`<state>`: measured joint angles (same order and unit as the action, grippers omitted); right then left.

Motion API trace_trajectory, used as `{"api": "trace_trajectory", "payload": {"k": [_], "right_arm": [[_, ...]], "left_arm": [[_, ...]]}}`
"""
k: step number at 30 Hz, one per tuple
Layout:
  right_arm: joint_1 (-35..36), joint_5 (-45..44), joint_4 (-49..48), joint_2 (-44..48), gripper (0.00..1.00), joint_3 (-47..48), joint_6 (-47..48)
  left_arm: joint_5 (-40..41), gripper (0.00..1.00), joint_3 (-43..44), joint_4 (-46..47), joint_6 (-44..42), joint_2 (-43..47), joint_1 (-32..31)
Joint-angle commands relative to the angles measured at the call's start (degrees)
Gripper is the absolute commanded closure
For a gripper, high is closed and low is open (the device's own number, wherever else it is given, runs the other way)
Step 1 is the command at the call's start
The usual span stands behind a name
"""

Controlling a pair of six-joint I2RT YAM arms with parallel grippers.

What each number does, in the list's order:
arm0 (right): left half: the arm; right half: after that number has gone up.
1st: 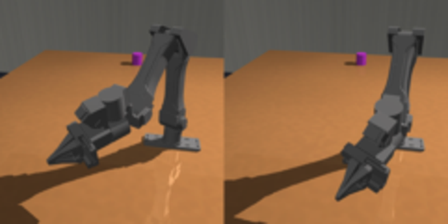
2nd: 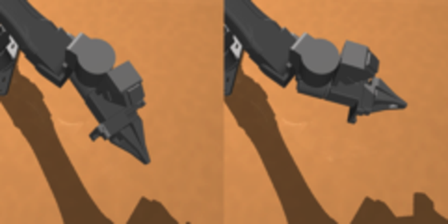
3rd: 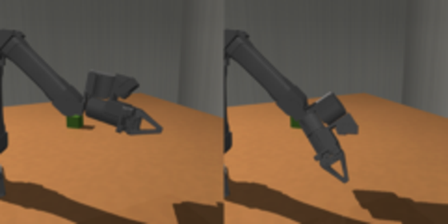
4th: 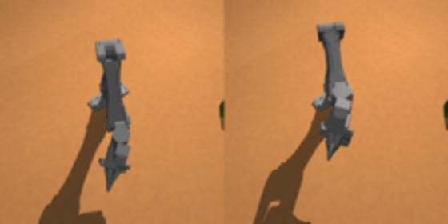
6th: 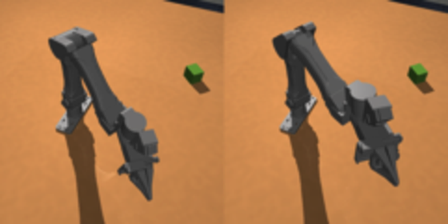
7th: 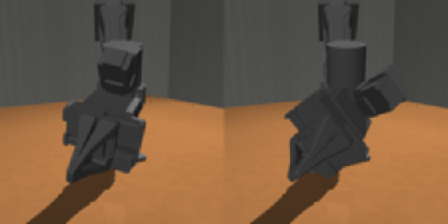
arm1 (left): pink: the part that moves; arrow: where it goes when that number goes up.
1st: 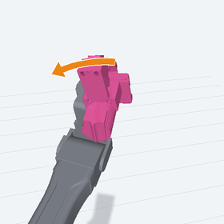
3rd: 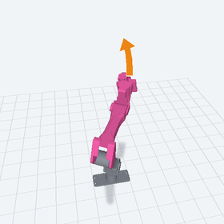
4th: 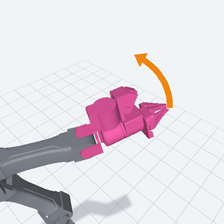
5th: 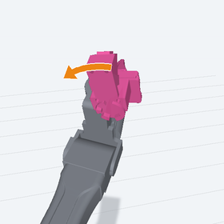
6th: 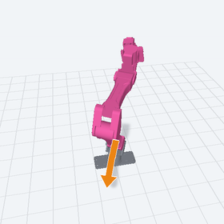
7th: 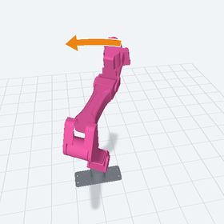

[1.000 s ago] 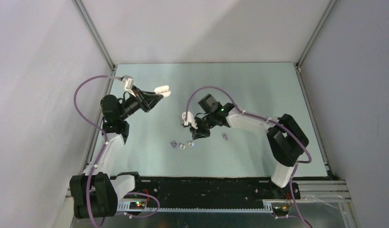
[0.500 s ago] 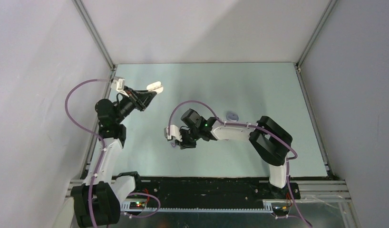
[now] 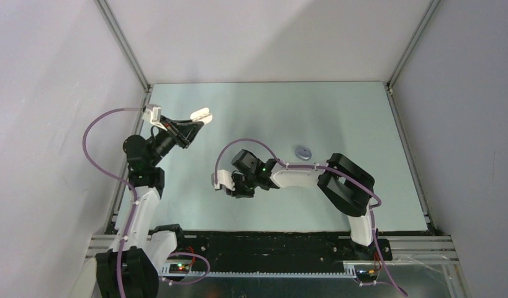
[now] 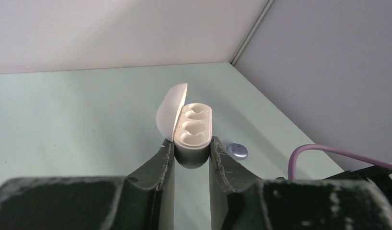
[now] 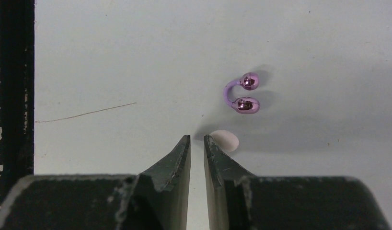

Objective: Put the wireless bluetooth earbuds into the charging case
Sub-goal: Pick up the right earbud from the center of the board.

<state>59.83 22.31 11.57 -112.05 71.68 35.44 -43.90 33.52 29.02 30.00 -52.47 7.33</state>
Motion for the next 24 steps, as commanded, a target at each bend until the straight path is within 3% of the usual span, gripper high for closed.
{"api": "trace_trajectory", "payload": {"k": [1, 17, 24], "right_arm": [[0.57, -3.48, -2.69, -0.82, 0.79, 0.15, -0.05], [0.32, -9.97, -3.95, 0.08, 0.73, 0.19, -0.67], [-0.06, -13.30, -5.28, 0.60, 0.78, 0.13, -1.60]], "left_arm": [[-0.30, 1.00, -0.49, 2.03, 0.10, 0.98, 0.66], [-0.13, 1.00, -0.74, 4.73, 1.17, -0.62, 0.66], [0.01, 1.00, -0.41, 4.91, 1.23, -1.38, 0.69]]}}
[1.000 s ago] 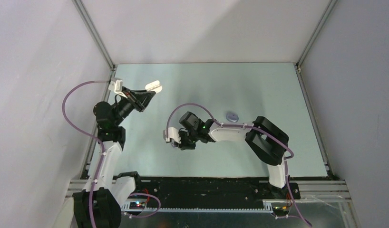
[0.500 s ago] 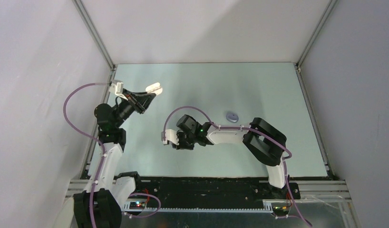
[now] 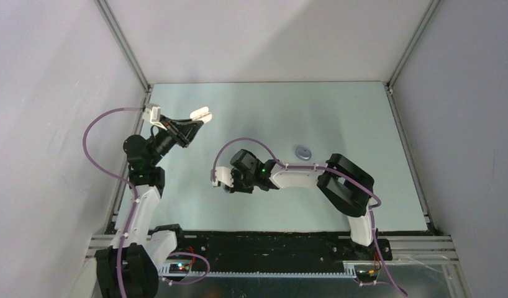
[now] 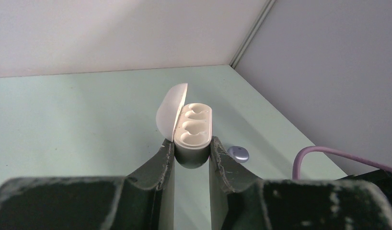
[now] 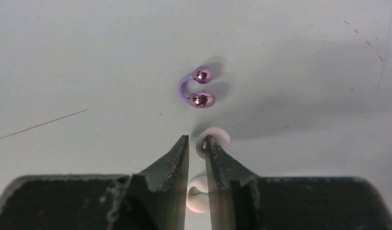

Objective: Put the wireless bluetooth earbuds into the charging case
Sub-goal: Pick up the right earbud from the center of the board.

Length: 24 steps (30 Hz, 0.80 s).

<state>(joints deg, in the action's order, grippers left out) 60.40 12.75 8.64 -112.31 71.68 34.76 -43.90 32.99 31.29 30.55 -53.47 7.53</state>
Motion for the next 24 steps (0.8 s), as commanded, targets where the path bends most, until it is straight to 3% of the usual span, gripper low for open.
{"api": "trace_trajectory", "payload": {"k": [1, 12, 17, 19, 24], "right_arm": [[-0.63, -4.30, -2.87, 0.98, 0.80, 0.13, -1.01], [-1.49, -7.87, -5.08, 1.43, 0.86, 0.20, -1.11], [-2.41, -6.28, -3.56, 3.44, 0.97, 0.21, -1.58], [-4.09, -2.16, -0.75, 7.44, 1.00, 0.52, -2.48], [-13.73, 20.97, 6.03, 19.07, 1.00, 1.22, -6.62]], "left_arm": [[0.08, 1.00, 0.17, 2.64, 0.67, -0.53, 0.48], [0.04, 1.00, 1.60, 0.29, -0.80, -0.77, 0.44], [-0.94, 1.00, 1.61, 0.06, -1.80, -0.95, 0.42], [-3.98, 1.00, 1.06, 3.27, -2.76, -1.56, 0.42], [-13.66, 1.00, 0.99, 14.93, -0.45, -7.00, -0.64]]}}
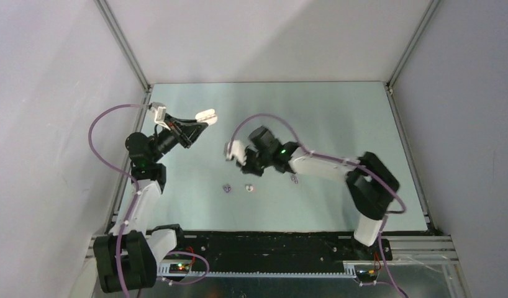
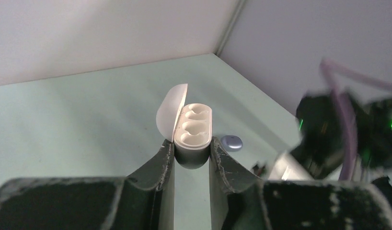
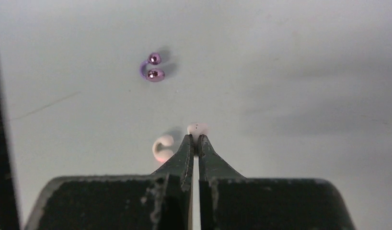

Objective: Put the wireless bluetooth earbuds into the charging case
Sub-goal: Pick up the right earbud from the center of the board, then place the right earbud in the right side groove of the charging case.

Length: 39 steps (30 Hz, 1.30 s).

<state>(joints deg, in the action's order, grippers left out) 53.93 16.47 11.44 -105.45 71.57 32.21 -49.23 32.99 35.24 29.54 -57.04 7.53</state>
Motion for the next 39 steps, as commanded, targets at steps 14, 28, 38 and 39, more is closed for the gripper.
{"api": "trace_trajectory", "payload": {"k": [14, 28, 38, 39], "right_arm": [[-12.39, 27.54, 2.66, 26.16, 1.00, 7.07, -8.98], [-10.60, 24.26, -3.03, 21.53, 1.00, 12.02, -12.24], [-10.66, 22.03, 1.56, 21.04, 1.00, 14.40, -12.61], [-10.75, 21.92, 2.11, 20.93, 1.00, 14.63, -12.61]], "left_arm": [[-23.72, 1.00, 9.55, 25.29, 7.76, -16.47, -12.54], [-27.92, 1.00, 5.28, 23.11, 4.45, -11.84, -14.33], [-27.68, 1.00, 5.36, 21.90, 3.11, -11.38, -15.20], [-27.67, 1.00, 5.38, 21.76, 2.95, -11.49, -15.18]]}}
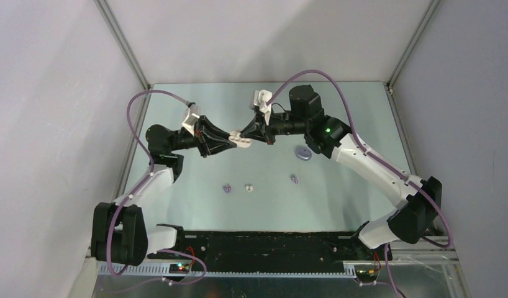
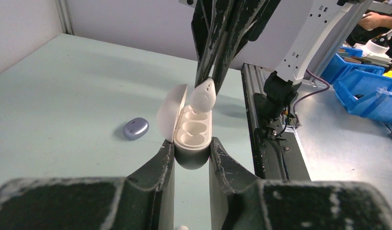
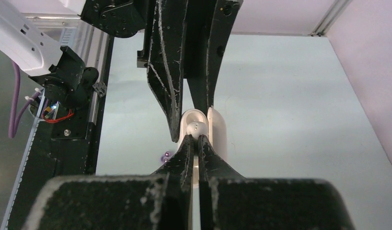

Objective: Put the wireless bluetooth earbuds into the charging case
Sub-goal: Place the right earbud in the right side groove of the charging case.

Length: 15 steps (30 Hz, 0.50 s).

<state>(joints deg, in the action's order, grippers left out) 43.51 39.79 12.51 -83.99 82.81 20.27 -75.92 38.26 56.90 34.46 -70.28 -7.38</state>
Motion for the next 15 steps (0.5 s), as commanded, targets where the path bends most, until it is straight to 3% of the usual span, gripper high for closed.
{"api": "trace_trajectory", "payload": {"k": [1, 15], "right_arm": [[-0.29, -1.44, 1.55, -0.55, 1.00, 3.49, -0.41], [-0.64, -0.78, 7.90, -0.03, 1.00, 3.66, 3.97]], "left_arm": [[-0.90, 1.00, 0.13, 0.07, -1.95, 1.79, -0.32], [-0.98, 1.00, 0.24, -0.13, -2.02, 1.94, -0.34]]}}
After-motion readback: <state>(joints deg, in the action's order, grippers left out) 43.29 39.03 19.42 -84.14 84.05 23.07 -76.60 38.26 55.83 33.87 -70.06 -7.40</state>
